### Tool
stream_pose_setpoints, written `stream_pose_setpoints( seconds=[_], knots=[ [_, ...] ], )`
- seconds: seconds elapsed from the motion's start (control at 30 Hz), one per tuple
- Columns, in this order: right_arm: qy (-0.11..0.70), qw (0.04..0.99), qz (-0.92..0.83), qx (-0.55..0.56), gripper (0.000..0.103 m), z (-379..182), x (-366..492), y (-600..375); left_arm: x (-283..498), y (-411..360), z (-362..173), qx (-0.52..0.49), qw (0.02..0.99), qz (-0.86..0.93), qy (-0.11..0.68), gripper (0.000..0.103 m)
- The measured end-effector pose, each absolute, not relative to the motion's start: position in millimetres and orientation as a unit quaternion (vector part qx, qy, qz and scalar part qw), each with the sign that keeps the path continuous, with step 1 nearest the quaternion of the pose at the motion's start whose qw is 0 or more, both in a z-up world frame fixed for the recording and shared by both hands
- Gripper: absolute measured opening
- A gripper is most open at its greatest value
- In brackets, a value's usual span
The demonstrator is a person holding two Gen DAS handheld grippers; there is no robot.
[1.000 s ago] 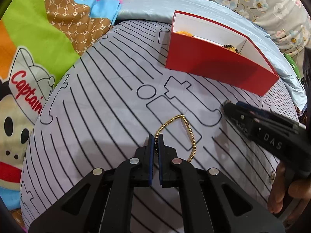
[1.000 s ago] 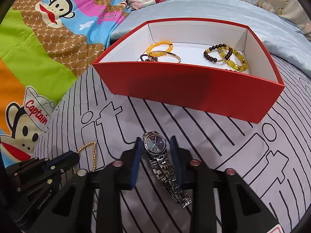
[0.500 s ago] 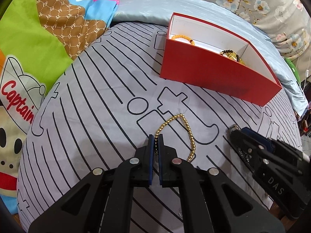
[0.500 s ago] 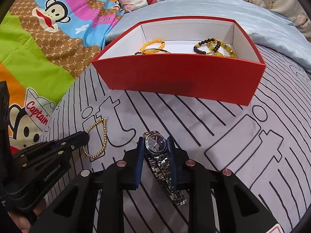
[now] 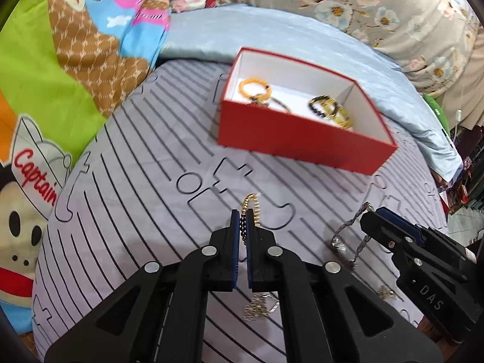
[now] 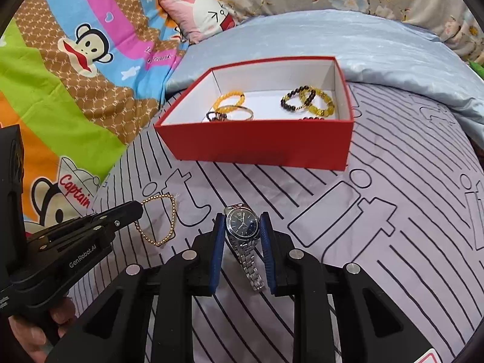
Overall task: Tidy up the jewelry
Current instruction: 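Carry the gold bracelet and the watch over the red box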
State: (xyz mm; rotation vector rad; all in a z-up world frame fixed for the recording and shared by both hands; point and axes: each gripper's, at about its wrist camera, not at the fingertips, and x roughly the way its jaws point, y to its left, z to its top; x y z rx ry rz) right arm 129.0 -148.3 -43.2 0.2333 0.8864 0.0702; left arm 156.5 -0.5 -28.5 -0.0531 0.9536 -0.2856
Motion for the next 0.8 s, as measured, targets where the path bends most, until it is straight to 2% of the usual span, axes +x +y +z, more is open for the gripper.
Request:
stream_pose_setpoints(
  seconds=[0.47,0.8],
  knots=[
    [0.367,0.923,0.024,0.116,0.022,11.3,115.3,-166.7,152.6,-22.4,24.8,-0.015,0.893,-0.173,0.416,0.003],
    [0.337,0.934,0.020,0.119,0.022,40.9,141.8,-186.8,188.8,-44.4,59.7,-0.011,0.902,-0.189,0.388,0.004]
  ],
)
